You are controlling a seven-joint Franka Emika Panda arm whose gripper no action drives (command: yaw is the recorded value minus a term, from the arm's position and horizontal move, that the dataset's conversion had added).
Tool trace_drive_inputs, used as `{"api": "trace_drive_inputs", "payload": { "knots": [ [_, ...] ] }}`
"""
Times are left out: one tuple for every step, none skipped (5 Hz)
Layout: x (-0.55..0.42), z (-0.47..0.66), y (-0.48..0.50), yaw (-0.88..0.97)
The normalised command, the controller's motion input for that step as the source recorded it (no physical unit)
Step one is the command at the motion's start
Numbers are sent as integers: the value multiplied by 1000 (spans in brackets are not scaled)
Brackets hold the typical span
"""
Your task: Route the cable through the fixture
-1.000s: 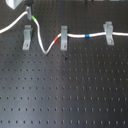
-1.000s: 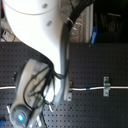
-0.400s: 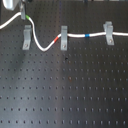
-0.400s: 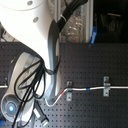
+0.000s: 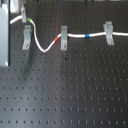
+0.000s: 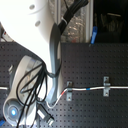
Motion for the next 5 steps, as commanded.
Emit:
{"api": "trace_drive_inputs", "payload": {
  "knots": [
    [-271,227,532,-331],
    [-323,-16,29,-146],
    [-117,-353,-155,-43],
    [-40,0,-7,-9],
    [24,48,-58,-86]
  ]
}}
